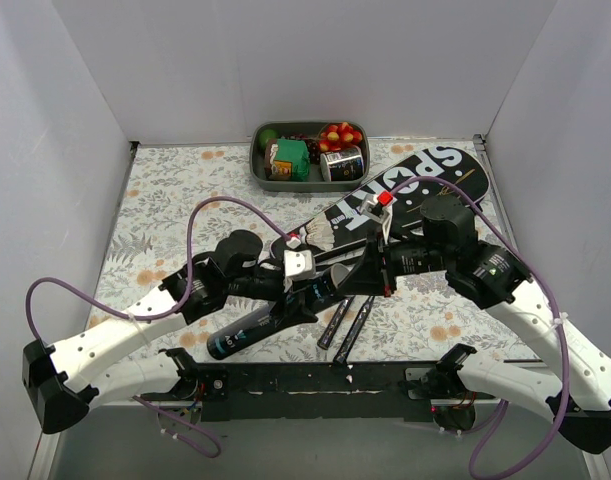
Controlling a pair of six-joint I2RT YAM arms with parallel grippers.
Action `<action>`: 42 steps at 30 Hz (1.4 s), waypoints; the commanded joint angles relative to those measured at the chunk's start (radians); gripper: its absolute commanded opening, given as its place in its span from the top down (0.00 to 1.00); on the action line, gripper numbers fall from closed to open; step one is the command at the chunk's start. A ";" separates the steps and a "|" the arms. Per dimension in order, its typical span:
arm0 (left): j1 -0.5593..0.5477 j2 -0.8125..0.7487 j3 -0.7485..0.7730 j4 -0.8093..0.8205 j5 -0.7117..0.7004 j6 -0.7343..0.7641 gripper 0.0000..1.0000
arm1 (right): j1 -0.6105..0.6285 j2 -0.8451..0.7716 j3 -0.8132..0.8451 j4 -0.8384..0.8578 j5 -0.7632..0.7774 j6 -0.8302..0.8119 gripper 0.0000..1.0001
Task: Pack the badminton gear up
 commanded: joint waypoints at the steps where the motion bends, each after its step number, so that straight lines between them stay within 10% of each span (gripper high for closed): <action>1: 0.001 -0.031 -0.031 -0.021 -0.030 0.007 0.82 | 0.006 -0.045 0.031 -0.005 -0.061 -0.017 0.99; 14: -0.012 -0.054 -0.054 -0.012 -0.044 0.001 0.82 | 0.006 -0.069 0.138 -0.201 0.155 -0.102 0.99; 27: -0.013 -0.088 -0.034 -0.033 -0.076 -0.008 0.81 | -0.029 0.014 -0.003 -0.474 1.065 0.061 0.99; 42: -0.015 -0.174 0.021 -0.069 -0.070 -0.068 0.80 | -0.525 0.103 -0.442 -0.033 0.861 0.004 0.99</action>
